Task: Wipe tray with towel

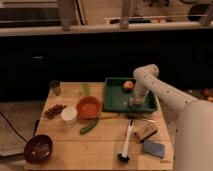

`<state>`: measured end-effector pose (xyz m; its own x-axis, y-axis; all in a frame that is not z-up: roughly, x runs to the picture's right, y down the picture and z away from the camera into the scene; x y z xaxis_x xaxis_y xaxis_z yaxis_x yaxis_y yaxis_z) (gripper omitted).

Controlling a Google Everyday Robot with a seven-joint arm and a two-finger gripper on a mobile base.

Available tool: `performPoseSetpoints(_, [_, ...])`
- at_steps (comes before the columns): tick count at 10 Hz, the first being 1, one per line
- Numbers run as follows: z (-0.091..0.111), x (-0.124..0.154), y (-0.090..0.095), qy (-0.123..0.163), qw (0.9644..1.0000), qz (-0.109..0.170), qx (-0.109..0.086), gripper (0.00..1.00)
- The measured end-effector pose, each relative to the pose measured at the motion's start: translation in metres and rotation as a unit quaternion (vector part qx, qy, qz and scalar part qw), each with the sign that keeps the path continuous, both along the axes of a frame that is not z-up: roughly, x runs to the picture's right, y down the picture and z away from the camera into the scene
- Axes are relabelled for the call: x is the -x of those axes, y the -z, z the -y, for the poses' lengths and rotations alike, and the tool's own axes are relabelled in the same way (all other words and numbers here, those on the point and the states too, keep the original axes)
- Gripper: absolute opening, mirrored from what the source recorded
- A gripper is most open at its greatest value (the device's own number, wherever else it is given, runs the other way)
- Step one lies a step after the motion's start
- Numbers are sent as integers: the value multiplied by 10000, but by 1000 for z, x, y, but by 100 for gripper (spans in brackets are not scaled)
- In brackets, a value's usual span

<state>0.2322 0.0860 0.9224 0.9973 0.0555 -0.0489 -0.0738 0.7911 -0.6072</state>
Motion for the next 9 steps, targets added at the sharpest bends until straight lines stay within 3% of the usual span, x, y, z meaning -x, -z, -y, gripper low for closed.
performPoseSetpoints(2, [17, 5, -9, -31, 9999, -103, -115, 1])
performPoseSetpoints(5, [27, 25, -17, 89, 9998, -76, -190, 1])
performPoseSetpoints(9, [15, 75, -15, 603, 9974, 366, -112, 1])
